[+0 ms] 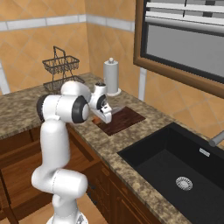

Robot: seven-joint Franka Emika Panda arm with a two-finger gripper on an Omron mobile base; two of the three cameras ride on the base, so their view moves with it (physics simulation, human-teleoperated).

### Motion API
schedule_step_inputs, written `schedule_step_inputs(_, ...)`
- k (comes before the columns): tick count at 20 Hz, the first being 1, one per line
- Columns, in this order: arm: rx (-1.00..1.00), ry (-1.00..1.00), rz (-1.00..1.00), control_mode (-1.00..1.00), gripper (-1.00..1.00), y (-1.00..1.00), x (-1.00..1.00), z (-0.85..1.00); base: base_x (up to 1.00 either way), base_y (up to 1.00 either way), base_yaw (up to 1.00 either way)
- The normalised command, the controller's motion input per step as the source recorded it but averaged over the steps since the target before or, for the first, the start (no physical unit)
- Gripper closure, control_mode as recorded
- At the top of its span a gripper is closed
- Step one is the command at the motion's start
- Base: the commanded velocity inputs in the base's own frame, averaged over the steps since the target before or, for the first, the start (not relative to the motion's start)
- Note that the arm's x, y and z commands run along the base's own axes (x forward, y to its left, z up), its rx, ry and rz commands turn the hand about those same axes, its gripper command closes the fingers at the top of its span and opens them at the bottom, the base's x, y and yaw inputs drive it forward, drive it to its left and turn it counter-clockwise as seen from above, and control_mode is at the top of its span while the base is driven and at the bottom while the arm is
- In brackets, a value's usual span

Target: Pick up the knife from the drawer and place it on the cutting board. Then place the meat from the plate to the cutting board.

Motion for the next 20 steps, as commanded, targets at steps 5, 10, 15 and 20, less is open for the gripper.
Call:
schedule_step_inputs(5, -0.01, 0.0, -0.01, -1.0, 1.0, -0.19, 0.52, -0.34, 0.0, 0.0, 0.0)
schedule_step_inputs(10, 0.0, 0.0, 0.0, -1.0, -1.0, -0.02, 0.41, -0.23, 0.0, 0.0, 0.0)
schedule_step_inputs(15, 0.0, -0.03, 0.0, -1.0, -1.0, 0.0, -0.08, 0.02, 0.0, 0.0, 0.0)
schedule_step_inputs(20, 0.0, -0.12, 0.0, -1.0, -1.0, 0.0, -0.83, 0.44, 0.0, 0.0, 0.0)
